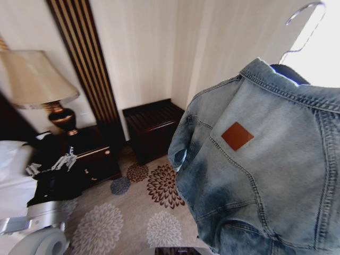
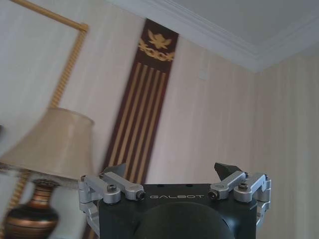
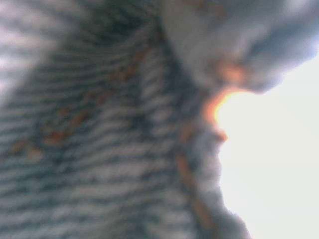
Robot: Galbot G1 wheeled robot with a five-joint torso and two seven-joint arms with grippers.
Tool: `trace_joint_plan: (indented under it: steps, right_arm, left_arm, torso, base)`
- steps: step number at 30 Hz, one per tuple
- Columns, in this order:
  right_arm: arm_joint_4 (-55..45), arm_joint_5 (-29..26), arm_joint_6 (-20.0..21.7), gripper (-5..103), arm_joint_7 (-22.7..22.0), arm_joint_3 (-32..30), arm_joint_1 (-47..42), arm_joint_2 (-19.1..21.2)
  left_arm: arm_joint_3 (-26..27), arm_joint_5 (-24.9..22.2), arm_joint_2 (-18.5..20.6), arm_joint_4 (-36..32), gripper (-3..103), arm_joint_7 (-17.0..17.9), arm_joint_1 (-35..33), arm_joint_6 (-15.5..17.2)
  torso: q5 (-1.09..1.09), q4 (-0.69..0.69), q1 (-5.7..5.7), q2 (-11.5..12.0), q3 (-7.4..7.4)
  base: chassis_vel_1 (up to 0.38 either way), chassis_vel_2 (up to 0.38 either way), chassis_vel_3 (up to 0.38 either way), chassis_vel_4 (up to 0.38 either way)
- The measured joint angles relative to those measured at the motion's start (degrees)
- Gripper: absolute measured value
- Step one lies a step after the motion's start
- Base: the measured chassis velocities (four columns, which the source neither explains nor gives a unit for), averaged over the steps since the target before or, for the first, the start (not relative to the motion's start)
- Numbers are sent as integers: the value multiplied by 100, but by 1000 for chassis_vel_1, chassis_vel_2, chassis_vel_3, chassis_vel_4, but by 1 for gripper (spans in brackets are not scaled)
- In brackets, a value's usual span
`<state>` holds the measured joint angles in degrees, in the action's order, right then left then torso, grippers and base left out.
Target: Pick up the clothes from the bed and hang them on the clothes hanger.
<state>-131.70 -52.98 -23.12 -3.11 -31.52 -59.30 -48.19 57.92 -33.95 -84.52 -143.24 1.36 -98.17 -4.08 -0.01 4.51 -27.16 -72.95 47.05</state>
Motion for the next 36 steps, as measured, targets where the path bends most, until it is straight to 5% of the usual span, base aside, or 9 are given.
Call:
trace_joint_plan:
  steps: [36]
  right_arm:
    - [-11, -30, 2, 21, 11, -57, -51, -16]
  left_arm:
    - [-21, 24, 2, 0, 100, -25, -8, -51]
  torso:
    - [0, 0, -1, 0, 0]
  base:
    - [-127, -123, -126, -126]
